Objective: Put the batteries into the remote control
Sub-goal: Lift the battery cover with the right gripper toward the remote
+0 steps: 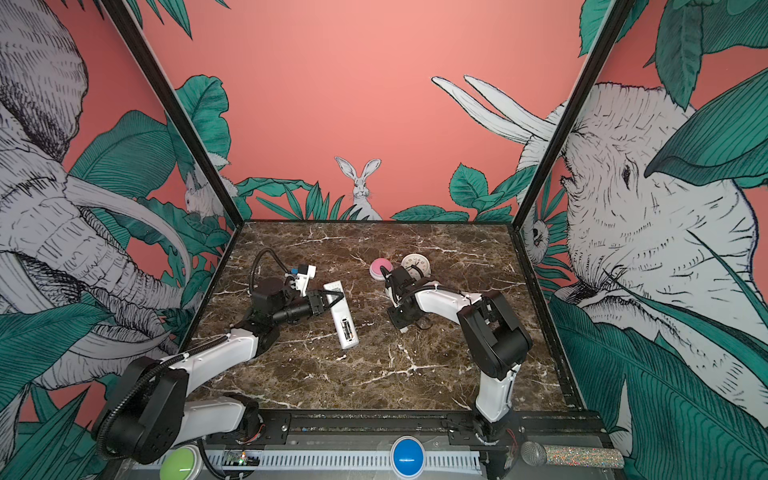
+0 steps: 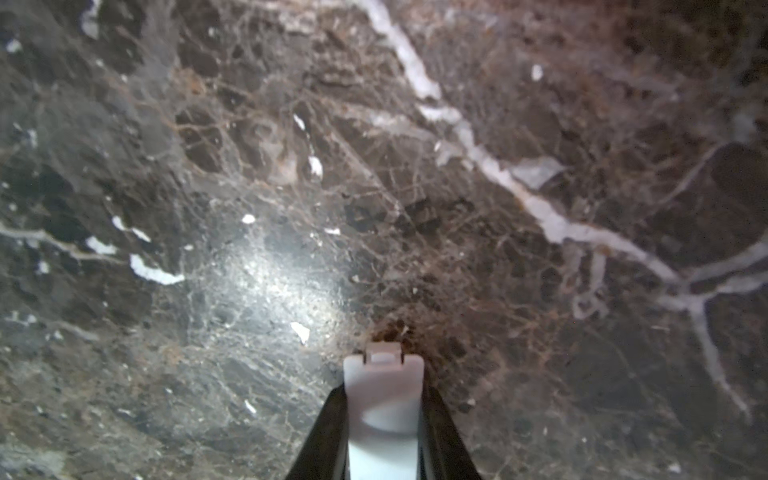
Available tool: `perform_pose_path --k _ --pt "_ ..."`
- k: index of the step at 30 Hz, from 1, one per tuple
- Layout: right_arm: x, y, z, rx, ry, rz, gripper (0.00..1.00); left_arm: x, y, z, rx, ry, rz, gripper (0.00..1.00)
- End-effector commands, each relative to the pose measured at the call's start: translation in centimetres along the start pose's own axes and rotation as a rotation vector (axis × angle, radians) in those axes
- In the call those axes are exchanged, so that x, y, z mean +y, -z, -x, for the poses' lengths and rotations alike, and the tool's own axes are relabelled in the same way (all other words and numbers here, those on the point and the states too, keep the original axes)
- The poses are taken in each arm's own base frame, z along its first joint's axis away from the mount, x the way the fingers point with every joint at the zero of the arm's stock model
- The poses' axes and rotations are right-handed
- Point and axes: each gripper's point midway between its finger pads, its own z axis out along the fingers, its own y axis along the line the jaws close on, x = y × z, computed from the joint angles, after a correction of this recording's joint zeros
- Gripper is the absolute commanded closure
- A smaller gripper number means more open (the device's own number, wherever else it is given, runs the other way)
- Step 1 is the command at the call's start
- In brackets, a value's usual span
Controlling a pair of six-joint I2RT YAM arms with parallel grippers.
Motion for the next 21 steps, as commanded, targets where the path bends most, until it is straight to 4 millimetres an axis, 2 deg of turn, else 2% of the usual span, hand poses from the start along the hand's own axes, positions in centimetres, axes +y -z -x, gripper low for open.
perform_pose_path --k 1,5,13,21 --pt "0.0 -0.2 0.0 -0.033 -0.089 -0.040 0.75 -0.8 0.6 0.1 -0.015 -0.042 -0.027 1.00" --pt "-0.1 -0.5 -0.1 -0.017 -0.083 -0.077 0.72 -0.6 0.6 -0.1 -0.009 -0.043 -0.022 1.00" --pt "-0.9 0.3 0.7 -0.013 -0.067 -0.151 0.58 -0.4 0.4 0.0 -0.005 -0.047 -0.021 1.00" --pt "-0.8 0.3 1.8 -0.020 -0.059 -0.155 0.56 -0.3 0.1 -0.1 0.004 -0.046 -0.026 1.00"
